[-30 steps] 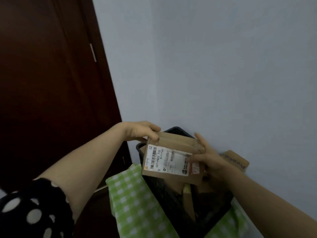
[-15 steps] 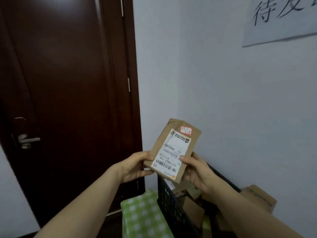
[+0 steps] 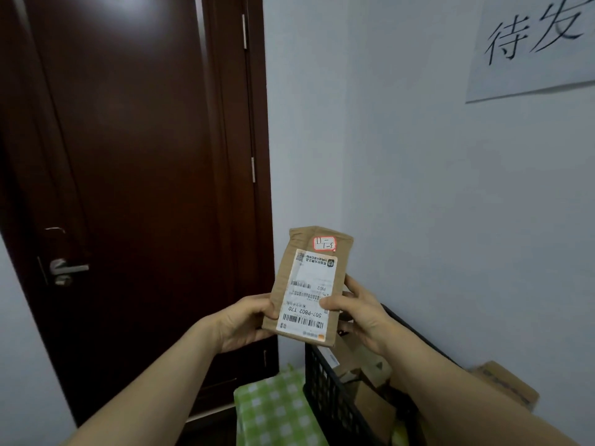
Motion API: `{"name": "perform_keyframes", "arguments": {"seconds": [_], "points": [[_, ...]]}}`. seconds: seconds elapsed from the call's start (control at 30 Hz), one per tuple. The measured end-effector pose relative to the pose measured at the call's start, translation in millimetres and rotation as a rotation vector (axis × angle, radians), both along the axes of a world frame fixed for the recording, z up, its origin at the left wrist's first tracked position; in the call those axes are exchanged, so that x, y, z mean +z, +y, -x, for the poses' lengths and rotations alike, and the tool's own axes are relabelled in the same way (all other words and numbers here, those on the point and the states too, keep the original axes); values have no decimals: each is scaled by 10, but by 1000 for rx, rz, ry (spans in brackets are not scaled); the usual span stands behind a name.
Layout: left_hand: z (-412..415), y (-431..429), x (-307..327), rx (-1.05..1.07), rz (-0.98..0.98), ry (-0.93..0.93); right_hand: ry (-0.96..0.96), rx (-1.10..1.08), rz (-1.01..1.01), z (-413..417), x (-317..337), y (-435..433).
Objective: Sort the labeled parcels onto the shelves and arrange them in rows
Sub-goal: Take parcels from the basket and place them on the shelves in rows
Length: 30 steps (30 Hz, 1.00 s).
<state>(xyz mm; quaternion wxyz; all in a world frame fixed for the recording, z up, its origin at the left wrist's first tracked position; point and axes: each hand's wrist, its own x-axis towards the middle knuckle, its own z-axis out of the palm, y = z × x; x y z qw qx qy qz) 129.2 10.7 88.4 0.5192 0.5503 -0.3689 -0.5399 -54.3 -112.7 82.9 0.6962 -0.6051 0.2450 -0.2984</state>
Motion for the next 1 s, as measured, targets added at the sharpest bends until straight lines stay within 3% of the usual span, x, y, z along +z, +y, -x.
{"name": "perform_keyframes", "arguments": {"seconds": [0.13,0.33,0.43,0.5,0.57,0.67,0.73,0.8,0.9,1.0], "points": [[-30,10,5,-31,-10,-30,19,-10,14,-62,24,-13],[-283,21,377,54,-44,-354,130,14,9,124,106,-209],[-382,24,797,-36,-152,-720,195,-56,188,265,416,-350],[-309,-32,1011,-119,-182,-895,365,71,403,239,576,-330],[-190,-111,1155,-144,-167,-975,577,252,558,119,663,-221],[-60,-227,1267,-190,-133,-1019,685,354,617,-43,668,-126],[-40,-279,1265,-187,-116,-1030,663,328,607,-83,636,-165],[-76,-322,1191,50,39,-977,569,213,535,-91,570,-239],[-150,-344,992,491,190,-652,346,-8,355,-115,492,-324],[-99,-324,689,486,107,-332,188,-77,165,-175,480,-336]]}}
